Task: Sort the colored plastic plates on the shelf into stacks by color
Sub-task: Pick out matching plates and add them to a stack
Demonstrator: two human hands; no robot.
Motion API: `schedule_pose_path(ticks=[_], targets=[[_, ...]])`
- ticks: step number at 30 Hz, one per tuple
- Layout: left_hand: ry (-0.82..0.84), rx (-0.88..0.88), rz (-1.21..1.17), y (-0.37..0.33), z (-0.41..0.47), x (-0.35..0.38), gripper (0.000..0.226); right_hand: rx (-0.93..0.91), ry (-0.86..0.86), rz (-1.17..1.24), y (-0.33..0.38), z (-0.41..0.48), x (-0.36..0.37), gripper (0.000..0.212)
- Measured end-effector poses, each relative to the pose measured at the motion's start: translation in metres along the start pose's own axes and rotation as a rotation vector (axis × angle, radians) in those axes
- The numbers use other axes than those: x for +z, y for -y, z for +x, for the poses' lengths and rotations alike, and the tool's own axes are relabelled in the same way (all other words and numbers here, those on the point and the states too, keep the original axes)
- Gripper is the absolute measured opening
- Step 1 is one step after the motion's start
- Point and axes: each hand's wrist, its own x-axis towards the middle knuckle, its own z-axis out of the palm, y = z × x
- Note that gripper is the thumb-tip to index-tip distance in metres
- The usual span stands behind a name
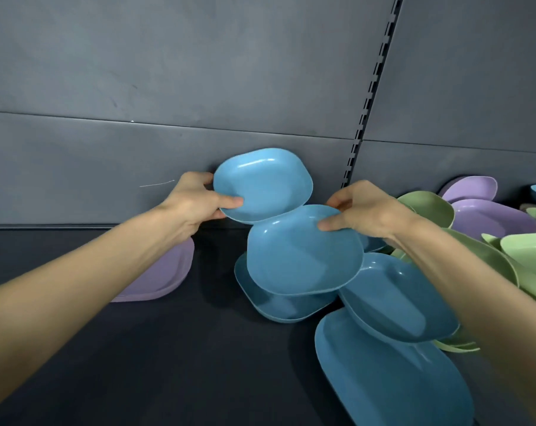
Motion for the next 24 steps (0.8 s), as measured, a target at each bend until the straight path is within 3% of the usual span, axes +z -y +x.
schedule_pose_path(ticks=[3,10,15,20,24], targets=[[-0.1,0.129,-0.004,-0.017,-0.019,-0.009,0.028,-0.076,-0.023,0.061,0.004,-0.009,-0.004,0.011],[-0.336,0.383,0.153,-0.028,-0.078,-0.041,0.032,-0.253,-0.013,0.231,0.007,-0.034,0.011,0.005],[-0.43,0.432,0.358,-0.019,-0.127,-0.067,0.033,-0.353,-0.09,0.354,0.024,-0.057,0.033,0.003],[-0.386,0.419,0.503,-0.005,-0.163,-0.08,0.033,-0.374,-0.062,0.45,0.041,-0.077,0.046,0.031],[-0.217,0.334,0.47,0.002,-0.179,-0.102,0.052,-0.384,-0.043,0.453,0.054,-0.085,0.059,0.032]])
